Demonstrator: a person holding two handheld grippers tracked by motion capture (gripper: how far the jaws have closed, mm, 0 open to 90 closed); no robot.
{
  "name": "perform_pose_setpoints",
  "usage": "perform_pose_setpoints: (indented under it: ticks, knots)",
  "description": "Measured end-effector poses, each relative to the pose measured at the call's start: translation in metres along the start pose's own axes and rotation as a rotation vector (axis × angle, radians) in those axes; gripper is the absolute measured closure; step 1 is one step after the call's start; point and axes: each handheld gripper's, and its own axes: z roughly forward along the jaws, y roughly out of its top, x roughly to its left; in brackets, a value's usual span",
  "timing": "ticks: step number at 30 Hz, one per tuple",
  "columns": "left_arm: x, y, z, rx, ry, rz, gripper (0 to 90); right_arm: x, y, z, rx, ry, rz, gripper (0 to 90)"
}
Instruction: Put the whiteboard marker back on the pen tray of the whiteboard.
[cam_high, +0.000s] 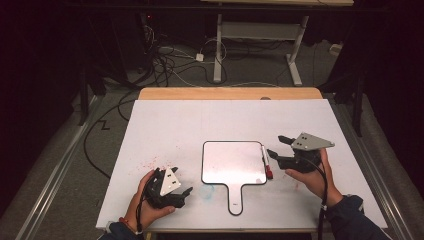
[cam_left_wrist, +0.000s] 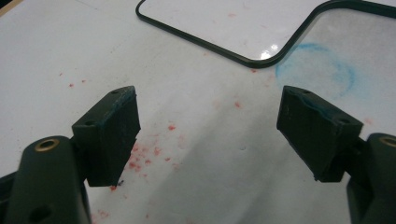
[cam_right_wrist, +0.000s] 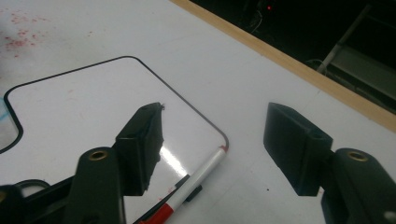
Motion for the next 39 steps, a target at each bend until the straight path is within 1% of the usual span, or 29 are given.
perform_pose_setpoints:
  ticks: [2,4,9,11,13,15,22,24,26,28,29,33,34,36,37,39]
  knots:
    - [0.001,0.000,0.001,-0.001,0.003,0.007,20.6,0.001,0.000,-0.007,-0.013,-0.013,-0.019,36.3]
    - [0.001,0.000,0.002,0.006,-0.001,0.001,20.6,0.001,0.000,-0.013,-0.039,-0.012,-0.024,34.6]
    - [0.000,0.000,0.002,0.006,0.003,0.001,20.6,0.002,-0.001,-0.026,-0.067,-0.009,-0.035,31.5]
    - [0.000,-0.001,0.001,0.008,0.005,0.002,20.6,0.003,-0.003,-0.030,-0.073,-0.024,-0.026,30.7]
    - [0.000,-0.002,0.000,0.009,0.008,0.002,20.6,0.003,-0.004,-0.034,-0.074,-0.044,-0.029,28.5]
    - [-0.001,-0.002,0.000,0.006,0.012,0.000,20.6,0.002,-0.006,-0.037,-0.086,-0.050,-0.019,27.7]
    - [0.000,-0.002,0.000,0.008,0.018,0.001,20.5,0.002,-0.013,-0.046,-0.086,-0.085,-0.024,25.5]
    - [0.000,-0.002,0.000,0.007,0.018,-0.002,20.5,0.002,-0.016,-0.049,-0.079,-0.089,-0.028,24.9]
    - [0.000,-0.002,0.000,0.007,0.019,-0.001,20.5,0.002,-0.019,-0.051,-0.084,-0.083,-0.029,24.5]
    - [0.001,-0.002,0.000,0.006,0.019,-0.002,20.5,0.002,-0.021,-0.053,-0.079,-0.094,-0.033,24.5]
    - [0.001,-0.001,0.000,0.006,0.020,-0.002,20.5,0.002,-0.024,-0.054,-0.090,-0.082,-0.027,24.4]
    - [0.001,-0.002,0.000,0.005,0.020,0.000,20.5,0.003,-0.030,-0.056,-0.080,-0.093,-0.032,24.5]
    - [0.001,-0.002,0.000,0.005,0.021,0.000,20.5,0.004,-0.031,-0.056,-0.077,-0.103,-0.035,24.4]
    - [0.002,-0.002,-0.001,0.001,0.022,-0.004,20.5,0.004,-0.035,-0.058,-0.082,-0.098,-0.034,24.1]
    - [0.002,-0.002,-0.001,0.001,0.022,-0.006,20.5,0.004,-0.037,-0.058,-0.085,-0.104,-0.029,24.1]
    - [0.002,-0.003,-0.001,0.001,0.024,-0.006,20.5,0.005,-0.041,-0.060,-0.084,-0.102,-0.034,24.0]
